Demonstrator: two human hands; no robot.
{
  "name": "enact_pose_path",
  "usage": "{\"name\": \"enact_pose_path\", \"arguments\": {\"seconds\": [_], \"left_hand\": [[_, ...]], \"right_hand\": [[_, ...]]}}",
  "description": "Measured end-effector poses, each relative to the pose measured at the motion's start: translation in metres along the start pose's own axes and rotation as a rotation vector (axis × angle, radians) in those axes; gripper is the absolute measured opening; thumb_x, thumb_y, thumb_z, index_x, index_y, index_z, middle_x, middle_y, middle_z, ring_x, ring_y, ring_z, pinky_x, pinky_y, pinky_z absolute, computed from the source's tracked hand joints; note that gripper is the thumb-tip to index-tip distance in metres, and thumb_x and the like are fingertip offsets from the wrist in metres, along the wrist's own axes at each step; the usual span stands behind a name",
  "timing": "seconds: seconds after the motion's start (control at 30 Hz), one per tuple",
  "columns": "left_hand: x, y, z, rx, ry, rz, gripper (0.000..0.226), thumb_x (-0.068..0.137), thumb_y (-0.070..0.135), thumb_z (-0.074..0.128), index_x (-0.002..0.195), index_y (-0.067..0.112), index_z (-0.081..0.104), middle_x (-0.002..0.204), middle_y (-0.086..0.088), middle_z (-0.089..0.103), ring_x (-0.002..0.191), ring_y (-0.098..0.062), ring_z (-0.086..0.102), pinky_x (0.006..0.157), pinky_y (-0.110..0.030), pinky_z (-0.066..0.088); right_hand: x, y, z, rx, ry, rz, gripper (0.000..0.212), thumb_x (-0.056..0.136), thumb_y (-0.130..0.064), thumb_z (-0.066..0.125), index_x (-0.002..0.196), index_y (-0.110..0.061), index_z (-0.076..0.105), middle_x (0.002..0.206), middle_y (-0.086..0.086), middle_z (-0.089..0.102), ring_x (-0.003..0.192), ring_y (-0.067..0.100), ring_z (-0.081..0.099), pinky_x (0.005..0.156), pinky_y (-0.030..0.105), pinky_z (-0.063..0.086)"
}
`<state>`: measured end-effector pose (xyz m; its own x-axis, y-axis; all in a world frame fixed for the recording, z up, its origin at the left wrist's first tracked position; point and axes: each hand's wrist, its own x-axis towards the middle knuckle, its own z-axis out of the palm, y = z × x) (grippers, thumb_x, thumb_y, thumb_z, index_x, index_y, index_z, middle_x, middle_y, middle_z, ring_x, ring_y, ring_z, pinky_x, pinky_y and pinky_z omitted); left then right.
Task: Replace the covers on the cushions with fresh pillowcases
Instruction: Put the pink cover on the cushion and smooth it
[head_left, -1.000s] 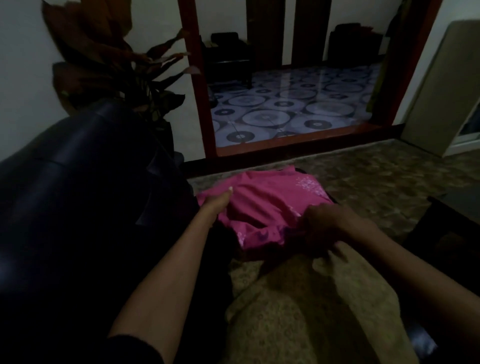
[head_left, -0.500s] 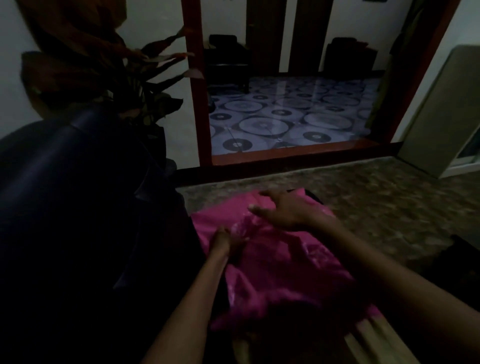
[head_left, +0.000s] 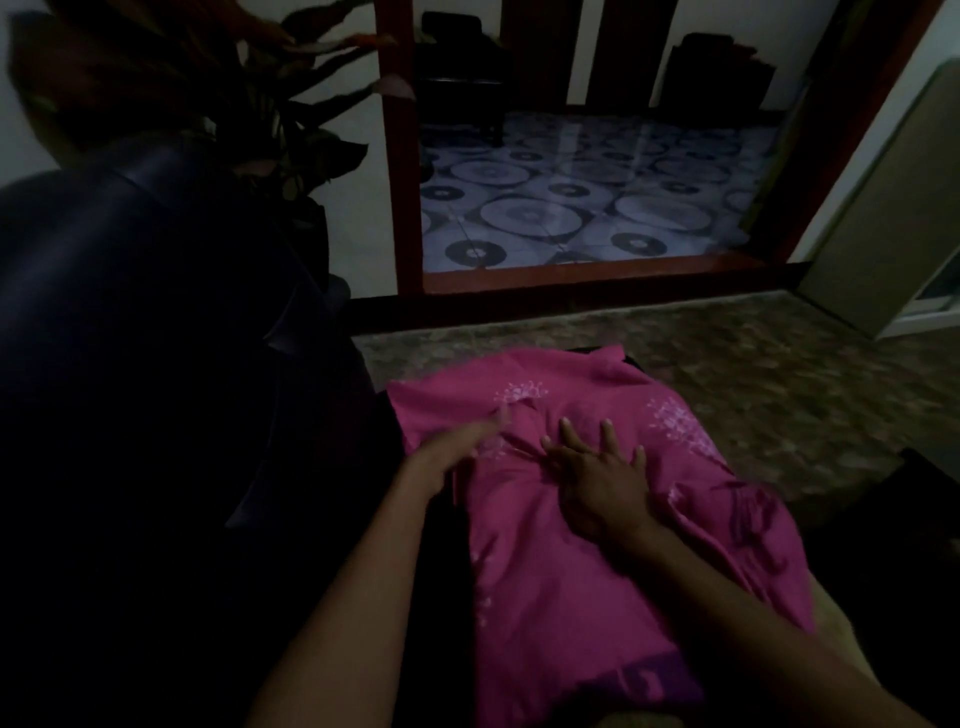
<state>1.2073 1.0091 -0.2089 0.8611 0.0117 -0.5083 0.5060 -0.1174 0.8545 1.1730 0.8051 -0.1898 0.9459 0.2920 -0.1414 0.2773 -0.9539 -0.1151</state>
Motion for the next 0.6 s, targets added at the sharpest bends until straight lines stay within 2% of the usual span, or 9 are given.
{"name": "enact_pose_path", "arguments": {"seconds": [0.07,0.1,0.17,0.23,0.3,0.37,0.4,0.5,0.6], "left_hand": [[0.000,0.010,-0.001,-0.083,0.037,-0.019,0.053,0.092,0.063,0.053,0.101,0.014,0.070,0.097,-0.007,0.072,0.080,-0.017,0.065,0.073,-0.025,0.052],[0.001,0.011,0.000,-0.043,0.040,-0.044,0.051,0.095,0.062,0.051,0.109,0.016,0.067,0.104,-0.006,0.070,0.085,-0.018,0.062,0.078,-0.026,0.050],[-0.003,0.012,0.005,0.006,-0.042,-0.064,0.060,0.083,0.066,0.062,0.120,0.020,0.066,0.121,-0.006,0.069,0.103,-0.021,0.064,0.098,-0.035,0.049],[0.002,0.008,0.015,-0.043,-0.039,-0.051,0.060,0.083,0.058,0.069,0.123,0.014,0.068,0.126,-0.003,0.067,0.107,-0.021,0.065,0.101,-0.034,0.048],[0.005,0.013,0.023,0.026,0.171,0.059,0.051,0.090,0.044,0.067,0.125,0.007,0.067,0.127,-0.005,0.067,0.105,-0.021,0.065,0.090,-0.026,0.047],[0.006,0.024,0.026,0.173,0.390,0.145,0.052,0.093,0.042,0.064,0.124,0.000,0.066,0.127,-0.015,0.066,0.114,-0.030,0.064,0.093,-0.030,0.049],[0.007,0.031,0.026,0.222,0.456,0.163,0.054,0.095,0.044,0.060,0.122,-0.002,0.066,0.127,-0.019,0.066,0.117,-0.034,0.062,0.094,-0.034,0.048],[0.012,0.037,0.022,0.338,0.520,0.150,0.064,0.101,0.053,0.045,0.121,-0.004,0.066,0.128,-0.027,0.062,0.120,-0.041,0.059,0.094,-0.040,0.047],[0.015,0.021,0.018,0.441,0.583,0.147,0.071,0.101,0.058,0.038,0.115,-0.004,0.069,0.122,-0.029,0.064,0.115,-0.042,0.060,0.092,-0.041,0.048]], "right_hand": [[-0.015,0.010,-0.007,0.029,0.020,0.025,0.062,0.100,-0.022,0.043,0.157,-0.038,0.027,0.168,-0.016,0.009,0.156,0.034,0.000,0.119,0.066,0.016],[-0.023,0.016,-0.010,0.046,0.028,0.036,0.063,0.100,-0.020,0.043,0.157,-0.037,0.025,0.168,-0.016,0.010,0.156,0.033,0.002,0.119,0.064,0.018],[-0.035,0.024,-0.011,0.066,0.054,0.029,0.064,0.100,-0.017,0.043,0.158,-0.035,0.024,0.168,-0.016,0.010,0.156,0.034,0.003,0.119,0.061,0.021],[-0.039,0.029,-0.015,0.127,0.076,0.032,0.059,0.101,-0.020,0.042,0.158,-0.033,0.028,0.167,-0.014,0.015,0.155,0.035,0.007,0.117,0.062,0.023],[-0.032,0.033,-0.024,0.212,0.094,0.052,0.052,0.103,-0.037,0.038,0.155,-0.032,0.036,0.166,-0.012,0.023,0.154,0.036,0.016,0.117,0.064,0.024],[-0.019,0.033,-0.038,0.267,0.122,0.053,0.070,0.091,-0.064,0.028,0.154,-0.035,0.035,0.166,-0.006,0.025,0.151,0.037,0.026,0.117,0.064,0.024],[-0.012,0.032,-0.042,0.261,0.126,0.041,0.076,0.086,-0.070,0.026,0.156,-0.040,0.028,0.167,-0.004,0.022,0.150,0.038,0.027,0.117,0.064,0.024],[-0.005,0.024,-0.030,0.219,0.094,0.016,0.068,0.094,-0.072,0.033,0.153,-0.059,0.001,0.169,-0.012,-0.003,0.152,0.047,0.006,0.115,0.072,0.011],[-0.013,0.013,0.002,0.203,0.124,0.052,0.072,0.084,-0.082,0.017,0.151,-0.063,-0.003,0.166,-0.021,-0.014,0.151,0.049,-0.008,0.114,0.073,0.002]]}}
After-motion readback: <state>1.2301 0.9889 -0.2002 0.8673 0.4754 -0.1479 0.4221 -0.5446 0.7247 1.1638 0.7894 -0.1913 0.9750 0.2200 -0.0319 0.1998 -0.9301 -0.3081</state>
